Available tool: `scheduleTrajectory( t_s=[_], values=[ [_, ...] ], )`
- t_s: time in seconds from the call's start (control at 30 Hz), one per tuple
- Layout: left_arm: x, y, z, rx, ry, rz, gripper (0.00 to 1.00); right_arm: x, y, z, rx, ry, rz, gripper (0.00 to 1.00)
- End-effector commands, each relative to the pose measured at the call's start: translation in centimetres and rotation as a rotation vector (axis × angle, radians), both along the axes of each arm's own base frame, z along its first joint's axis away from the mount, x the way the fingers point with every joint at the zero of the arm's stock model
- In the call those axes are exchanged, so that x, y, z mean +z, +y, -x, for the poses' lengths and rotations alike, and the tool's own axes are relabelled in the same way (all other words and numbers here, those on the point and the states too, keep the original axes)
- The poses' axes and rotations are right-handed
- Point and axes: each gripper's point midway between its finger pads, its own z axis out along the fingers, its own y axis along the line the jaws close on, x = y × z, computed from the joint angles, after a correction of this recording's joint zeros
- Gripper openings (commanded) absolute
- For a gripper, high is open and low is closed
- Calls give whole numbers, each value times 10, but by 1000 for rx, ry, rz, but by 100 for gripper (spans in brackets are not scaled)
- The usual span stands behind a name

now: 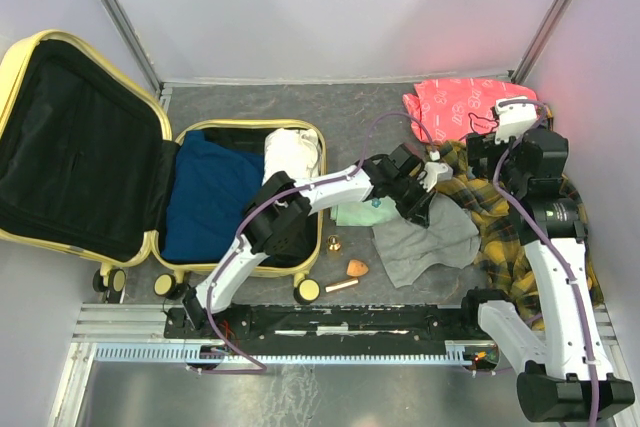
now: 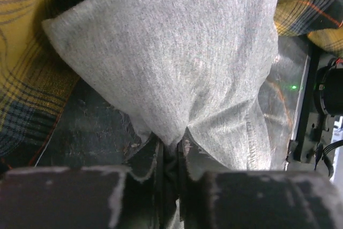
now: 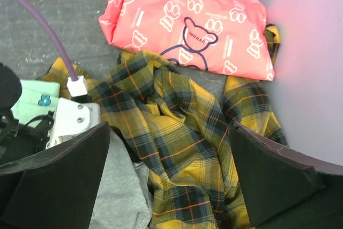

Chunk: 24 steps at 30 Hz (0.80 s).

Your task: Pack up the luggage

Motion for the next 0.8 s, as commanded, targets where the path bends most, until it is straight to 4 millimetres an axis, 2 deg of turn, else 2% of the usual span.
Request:
scheduleTrajectory(
  t_s=[0.0,0.03,0.13,0.23,0.47,0.63,0.77],
  values=[
    [85,-12,-5,22,-75,154,6,44,-15,-7,-115,-141,-38,100],
    [100,-13,-4,31,-80,183,3,46,-15,-7,-121,-148,-44,100],
    [147,-10,-2,55,-102,255,3,50,-15,-9,-131,-162,-66,100],
    [178,0,-6,103,-130,286,3,51,-17,-9,-148,-172,-71,100],
    [229,33,-27,209,-143,331,3,55,-18,-8,-154,-195,-67,99],
    [252,56,-39,256,-159,337,3,53,-17,-10,-144,-192,-70,99],
    [277,88,-52,356,-97,364,3,52,-16,-12,-137,-190,-68,99]
  ],
)
